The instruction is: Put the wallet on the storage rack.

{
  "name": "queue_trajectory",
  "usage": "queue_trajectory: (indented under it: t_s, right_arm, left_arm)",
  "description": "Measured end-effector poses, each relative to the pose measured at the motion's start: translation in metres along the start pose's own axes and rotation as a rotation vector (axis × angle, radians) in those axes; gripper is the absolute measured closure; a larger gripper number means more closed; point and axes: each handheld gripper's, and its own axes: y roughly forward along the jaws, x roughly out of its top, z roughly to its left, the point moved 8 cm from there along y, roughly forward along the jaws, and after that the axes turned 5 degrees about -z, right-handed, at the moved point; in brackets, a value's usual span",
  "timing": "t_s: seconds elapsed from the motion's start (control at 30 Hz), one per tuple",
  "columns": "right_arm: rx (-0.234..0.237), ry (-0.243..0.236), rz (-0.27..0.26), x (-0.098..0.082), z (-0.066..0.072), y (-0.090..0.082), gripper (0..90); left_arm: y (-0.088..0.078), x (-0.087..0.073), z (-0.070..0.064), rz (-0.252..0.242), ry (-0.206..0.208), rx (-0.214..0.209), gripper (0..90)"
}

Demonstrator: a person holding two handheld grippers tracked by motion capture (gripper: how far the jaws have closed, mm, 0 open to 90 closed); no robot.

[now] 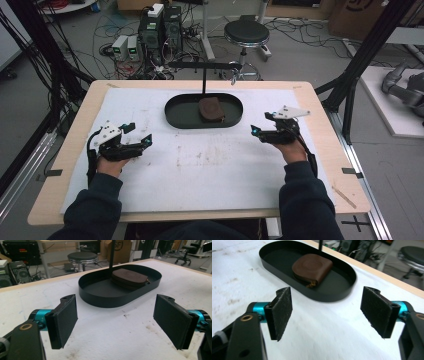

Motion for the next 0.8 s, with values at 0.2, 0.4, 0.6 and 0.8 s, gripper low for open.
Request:
queue_trajectory:
  t_s: [0.2, 0.4, 0.6, 0.8]
  right_arm:
    - [-0.044, 0.013, 0.019, -0.021, -0.004, -0.026, 20.8]
    - [-0.057, 0.028, 0.032, -0.03, -0.009, -0.028, 20.7]
    - [-0.06, 0.02, 0.041, -0.031, -0.007, -0.027, 20.7]
    - [-0.065, 0.009, 0.051, -0.032, -0.006, -0.026, 20.7]
  left_arm:
    - [0.002, 0.003, 0.001, -0.002, 0.001, 0.011, 19.3]
    - [-0.001, 0.003, 0.004, -0.001, -0.006, 0.023, 19.4]
    - [-0.005, 0.001, 0.006, 0.001, -0.01, 0.026, 19.8]
    - [-0.008, 0.0, 0.009, 0.001, -0.01, 0.037, 19.9]
